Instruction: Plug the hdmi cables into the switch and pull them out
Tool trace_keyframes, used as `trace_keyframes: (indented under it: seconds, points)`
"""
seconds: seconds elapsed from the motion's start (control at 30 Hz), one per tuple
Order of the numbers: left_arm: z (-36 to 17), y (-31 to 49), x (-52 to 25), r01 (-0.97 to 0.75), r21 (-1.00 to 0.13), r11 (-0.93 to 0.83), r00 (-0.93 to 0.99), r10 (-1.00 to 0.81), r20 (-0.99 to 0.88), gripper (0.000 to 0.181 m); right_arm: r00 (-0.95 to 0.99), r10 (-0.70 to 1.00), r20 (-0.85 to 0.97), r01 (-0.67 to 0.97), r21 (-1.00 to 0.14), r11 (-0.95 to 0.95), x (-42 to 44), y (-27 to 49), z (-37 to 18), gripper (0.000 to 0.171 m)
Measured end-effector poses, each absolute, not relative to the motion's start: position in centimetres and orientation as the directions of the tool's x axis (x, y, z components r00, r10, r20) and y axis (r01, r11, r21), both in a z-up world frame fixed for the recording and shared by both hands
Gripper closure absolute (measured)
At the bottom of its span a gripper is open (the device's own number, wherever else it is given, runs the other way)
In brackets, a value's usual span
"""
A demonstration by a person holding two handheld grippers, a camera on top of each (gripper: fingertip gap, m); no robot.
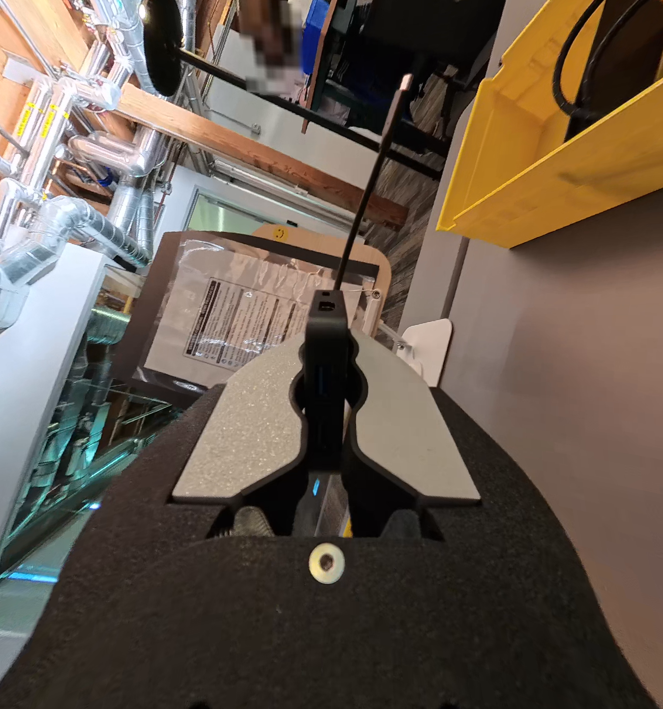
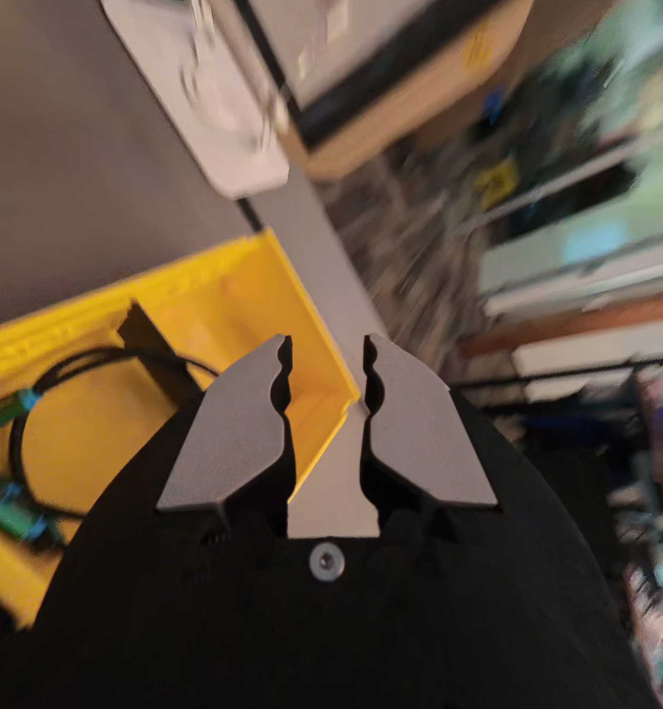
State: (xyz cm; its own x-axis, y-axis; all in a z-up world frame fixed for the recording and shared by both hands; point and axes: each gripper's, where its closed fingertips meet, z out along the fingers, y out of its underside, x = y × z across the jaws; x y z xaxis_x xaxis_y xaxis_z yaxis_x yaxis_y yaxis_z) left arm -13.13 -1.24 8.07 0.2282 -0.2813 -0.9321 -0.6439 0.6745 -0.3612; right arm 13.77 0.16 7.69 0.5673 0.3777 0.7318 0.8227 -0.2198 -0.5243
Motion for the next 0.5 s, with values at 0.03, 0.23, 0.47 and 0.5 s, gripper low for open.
trace_keyframes:
  seconds: [0.03,0.23,0.47,0.5]
  points:
    - [7.9,-1.4,-13.0,-0.635,-0.37,0.678,0.223,-0.298,-0.928,0.167,0.515,0.359,0.779,0.851,-0.516,-0.101,11.3,-0.2,9.3,0.135]
    - [7.0,-2.2,-12.1,-0.636,-0.362,0.682,0.176,-0.329,-0.928,0.168,0.254,0.406,0.878,0.697,-0.458,0.552,-5.0,-6.1,11.7,0.136]
    - [5.5,-4.5,-10.3,-0.591,-0.365,0.719,0.104,-0.381,-0.919,0.167,0.107,0.418,0.902,0.597,-0.395,0.699,-12.3,-7.9,7.9,0.139]
    - [5.4,-4.9,-10.0,-0.581,-0.372,0.724,0.097,-0.391,-0.915,0.167,0.108,0.425,0.899,0.586,-0.402,0.703,-12.6,-8.0,7.8,0.139]
